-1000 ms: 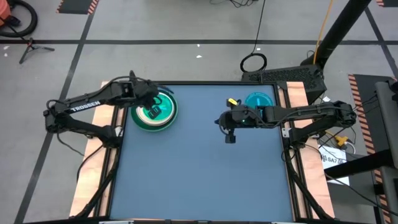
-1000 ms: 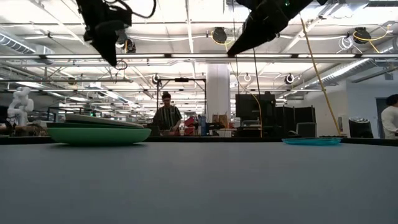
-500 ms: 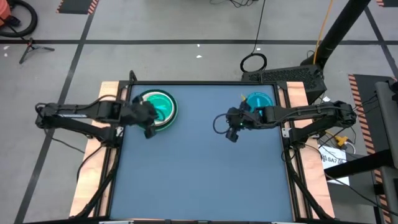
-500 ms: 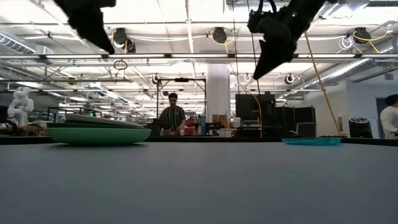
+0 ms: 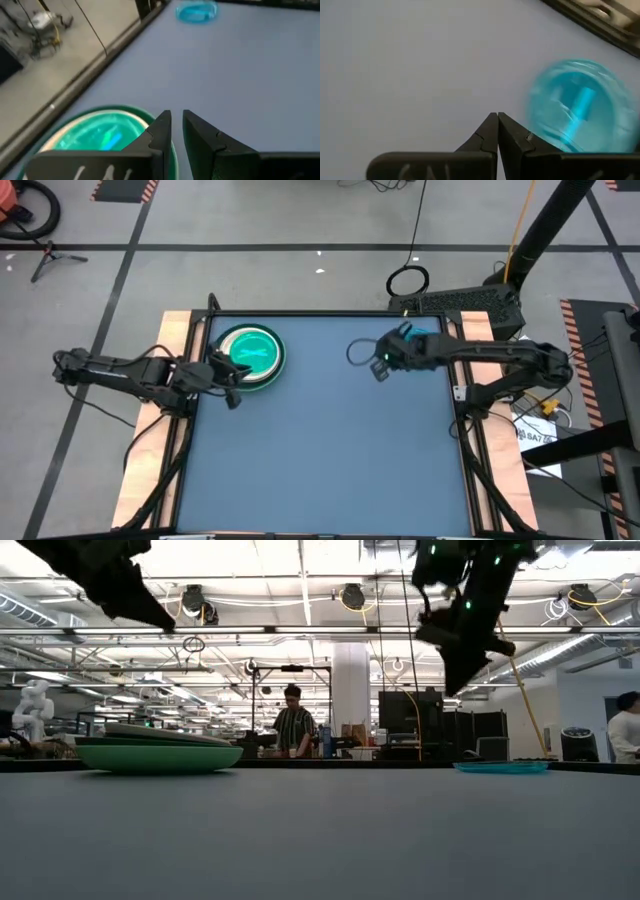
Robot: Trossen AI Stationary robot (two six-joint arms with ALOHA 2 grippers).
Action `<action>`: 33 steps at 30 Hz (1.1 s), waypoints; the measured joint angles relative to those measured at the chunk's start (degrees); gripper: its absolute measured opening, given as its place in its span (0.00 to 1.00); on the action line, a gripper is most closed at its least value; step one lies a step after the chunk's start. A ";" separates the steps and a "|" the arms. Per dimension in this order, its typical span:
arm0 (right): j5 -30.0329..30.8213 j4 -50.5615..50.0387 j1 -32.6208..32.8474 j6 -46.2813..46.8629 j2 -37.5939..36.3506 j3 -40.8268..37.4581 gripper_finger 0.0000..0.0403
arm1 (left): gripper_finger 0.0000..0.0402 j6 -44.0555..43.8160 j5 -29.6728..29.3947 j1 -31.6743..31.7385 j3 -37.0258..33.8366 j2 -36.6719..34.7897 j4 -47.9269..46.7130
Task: Stack plastic plates
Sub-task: Stack the light blue plate on top of the light blue plate
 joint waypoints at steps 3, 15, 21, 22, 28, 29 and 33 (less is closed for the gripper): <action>-1.51 -1.25 -6.57 -1.56 1.80 0.00 0.00 | 0.14 2.79 -1.97 0.00 0.00 -0.37 2.53; -10.60 2.95 -19.89 -6.98 16.00 -0.02 0.27 | 0.14 0.31 -2.67 0.00 0.00 -0.18 2.35; -10.29 2.94 -20.62 -5.79 20.94 -0.02 0.38 | 0.14 0.30 -2.67 0.00 0.00 -0.18 1.91; -10.03 3.20 -20.62 -5.65 21.51 -0.02 0.39 | 0.14 0.68 -2.67 0.00 0.00 -0.18 1.87; -8.43 4.06 -20.60 -6.08 24.10 0.14 0.35 | 0.14 1.09 -2.67 0.00 0.00 -0.18 1.52; -7.87 4.09 -20.57 -6.14 24.24 0.20 0.34 | 0.14 1.09 -2.67 0.00 0.00 -0.18 1.51; -6.97 4.34 -20.51 -6.25 24.30 0.17 0.25 | 0.14 1.05 -2.67 0.00 0.00 -0.18 1.52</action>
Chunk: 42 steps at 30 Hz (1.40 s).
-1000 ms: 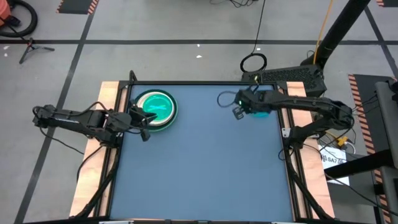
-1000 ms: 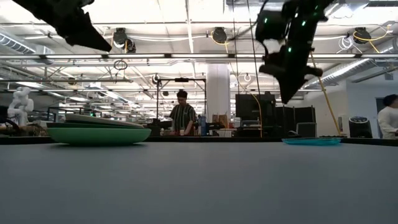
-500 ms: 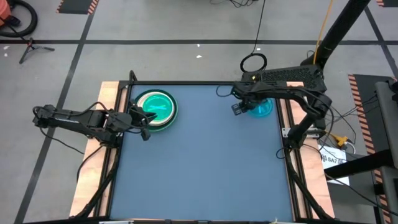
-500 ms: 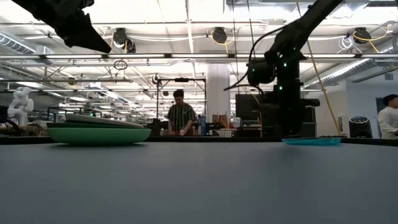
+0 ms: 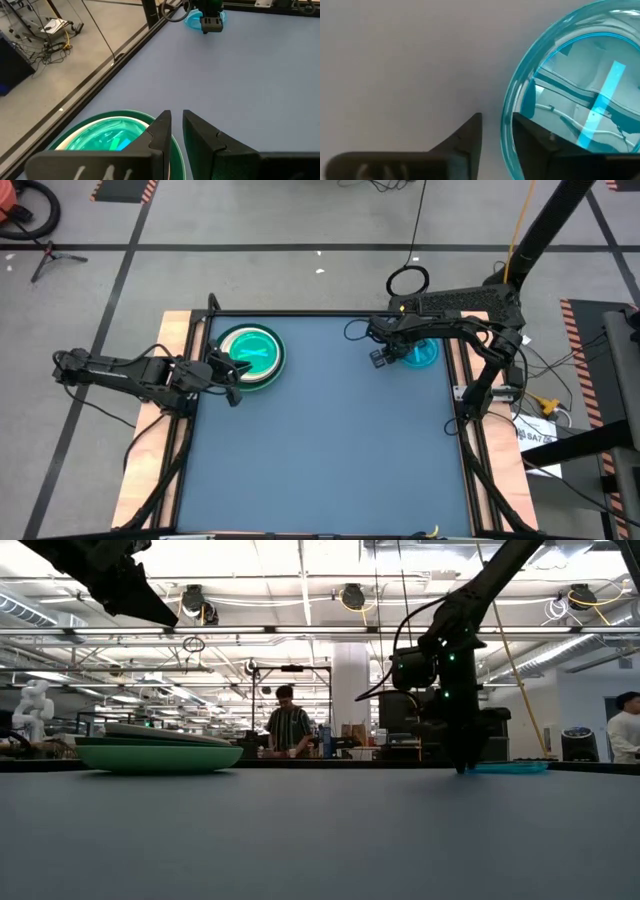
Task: Stack plastic plates
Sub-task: Stack the light blue plate on top of the light blue plate
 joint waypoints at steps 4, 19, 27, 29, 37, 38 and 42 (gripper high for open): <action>0.97 0.08 -0.08 -0.77 -0.07 -0.12 0.13 | 0.14 -0.15 0.00 0.00 0.00 0.00 0.02; 3.94 5.02 10.96 -13.51 -2.03 14.41 0.01 | 0.14 -0.32 0.00 0.00 0.00 0.00 0.82; -7.21 24.02 23.71 -28.81 1.95 24.60 0.00 | 0.14 0.14 0.00 0.00 0.02 0.00 0.97; -8.17 25.02 26.28 -32.49 5.34 28.32 0.00 | 0.14 0.33 0.00 0.00 0.02 0.02 0.98; -7.23 21.27 31.17 -48.96 21.59 47.99 0.00 | 0.14 -0.54 0.00 0.00 0.02 -0.47 3.82; -6.33 20.42 31.44 -50.73 23.54 50.53 0.00 | 0.14 -0.54 0.01 -0.02 0.03 -0.54 4.56; -1.74 18.69 31.91 -57.60 30.01 58.69 0.02 | 0.14 -0.77 0.01 -0.07 0.07 -1.43 4.95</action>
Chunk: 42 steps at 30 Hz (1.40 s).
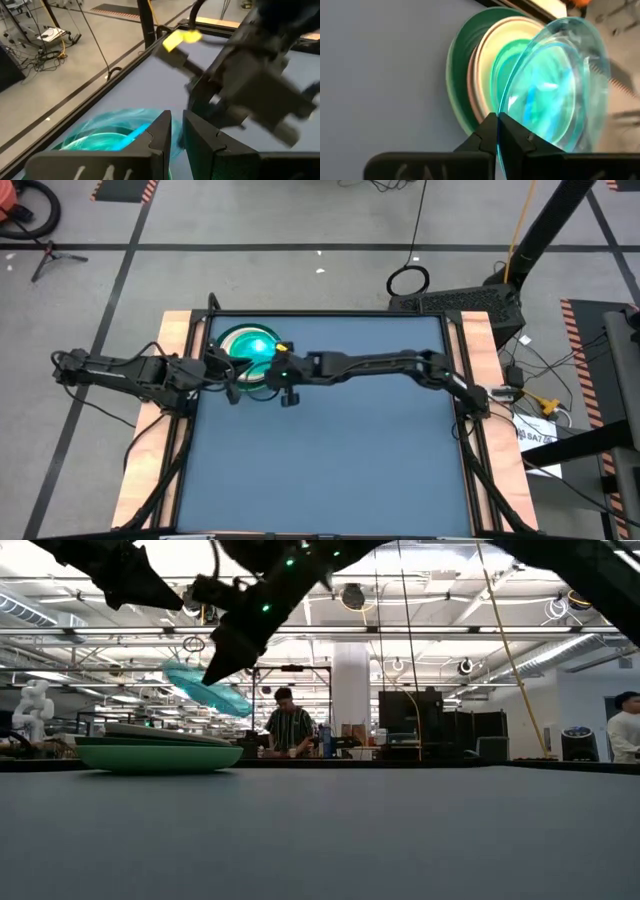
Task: Stack plastic plates
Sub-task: Stack the light blue plate on top of the light blue plate, then return to Home Position
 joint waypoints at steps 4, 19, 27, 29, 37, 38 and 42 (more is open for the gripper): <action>-0.12 1.14 -0.09 -6.60 3.42 3.82 0.06 | 0.14 -0.35 0.01 0.00 0.00 -1.36 0.05; -0.22 4.79 -0.17 -9.02 4.26 5.11 0.19 | 0.14 -0.43 -0.01 -2.12 0.00 -5.76 -1.15; -3.22 7.86 -2.64 -6.45 5.11 5.09 0.24 | 0.14 -0.37 -0.01 -2.12 0.00 -5.74 -1.15; -3.24 7.74 -3.50 -4.16 5.18 5.07 0.25 | 0.14 -0.41 -0.01 -2.12 0.00 -5.74 -1.26; 0.91 0.47 -5.66 4.88 3.16 5.06 0.25 | 0.14 -1.06 -0.01 -2.12 -0.02 -5.74 -4.40; 2.89 -0.69 -5.83 5.68 2.94 5.08 0.25 | 0.14 -1.30 -0.01 -2.12 -0.02 -5.74 -4.79; 6.11 -8.99 -7.13 8.24 2.06 5.09 0.25 | 0.14 -2.22 -0.01 -2.12 -0.02 -5.74 -5.99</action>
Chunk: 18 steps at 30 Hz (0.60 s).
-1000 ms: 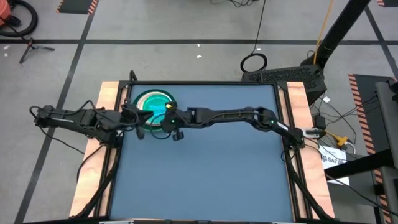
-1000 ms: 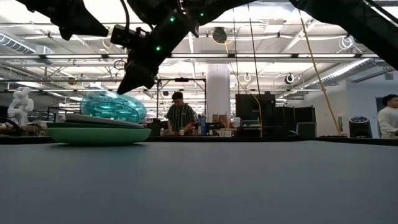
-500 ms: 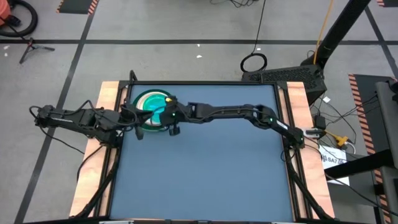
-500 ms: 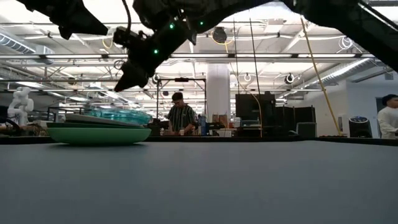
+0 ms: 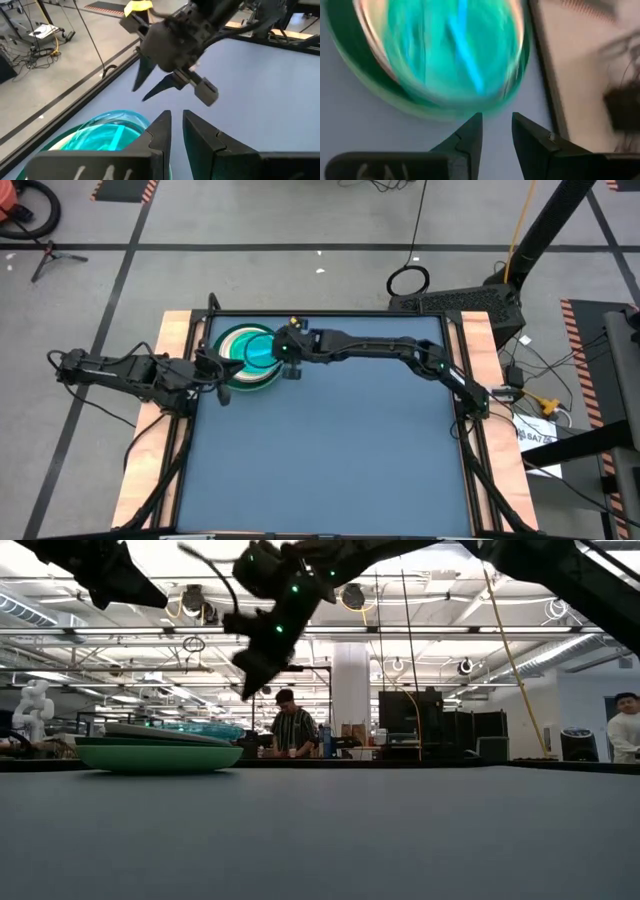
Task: Stack plastic plates
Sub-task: Return to Home Position
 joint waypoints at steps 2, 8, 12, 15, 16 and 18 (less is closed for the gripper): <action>-0.07 -6.04 -1.11 2.85 0.02 -0.02 0.25 | 0.14 -0.18 0.00 0.00 0.00 0.00 -0.29; -0.58 -9.07 -4.73 9.07 3.40 -0.09 0.21 | 0.14 0.14 0.00 0.00 0.00 0.00 -0.23; -4.94 1.02 -4.59 8.64 5.31 -0.11 0.18 | 0.14 0.38 0.00 0.00 0.00 0.00 0.14; -6.08 6.46 -3.72 7.37 5.73 -0.07 0.15 | 0.14 0.44 0.00 0.00 0.00 0.00 0.19; -6.08 7.68 -3.45 6.85 5.75 -0.07 0.15 | 0.14 0.44 0.00 0.00 0.00 0.00 0.18; -5.34 6.95 -3.00 6.22 5.00 -0.08 0.13 | 0.14 0.43 0.00 -0.01 0.00 0.00 0.07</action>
